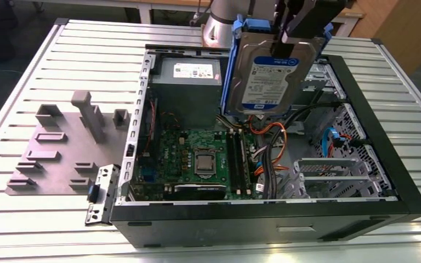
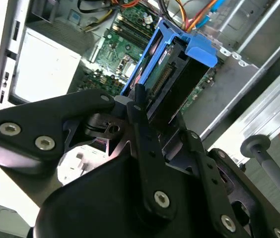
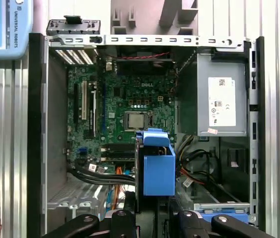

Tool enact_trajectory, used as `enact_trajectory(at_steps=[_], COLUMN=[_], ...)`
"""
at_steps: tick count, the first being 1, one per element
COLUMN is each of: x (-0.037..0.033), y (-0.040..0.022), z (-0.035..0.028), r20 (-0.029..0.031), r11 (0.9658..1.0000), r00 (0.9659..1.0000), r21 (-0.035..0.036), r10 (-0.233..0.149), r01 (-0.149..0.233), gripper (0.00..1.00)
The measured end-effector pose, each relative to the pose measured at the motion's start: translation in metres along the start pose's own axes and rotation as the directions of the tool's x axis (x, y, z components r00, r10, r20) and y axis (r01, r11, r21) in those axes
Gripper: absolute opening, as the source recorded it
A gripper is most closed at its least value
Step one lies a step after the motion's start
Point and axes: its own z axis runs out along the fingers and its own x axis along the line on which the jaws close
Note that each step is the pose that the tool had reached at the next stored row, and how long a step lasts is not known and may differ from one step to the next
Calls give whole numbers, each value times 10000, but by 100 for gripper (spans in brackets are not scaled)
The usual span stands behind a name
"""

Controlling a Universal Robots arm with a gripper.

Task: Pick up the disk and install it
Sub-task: 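Pick up the disk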

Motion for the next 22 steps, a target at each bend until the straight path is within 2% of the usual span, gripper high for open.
enact_trajectory(at_steps=[6, 22], x=[151, 670], y=[-3, -12], z=[-5, -19], r20=[-2, -1], r11=[10000, 10000], r00=[10000, 10000], r21=[-1, 0], r10=[0, 0], r01=[0, 0], gripper=[35, 35])
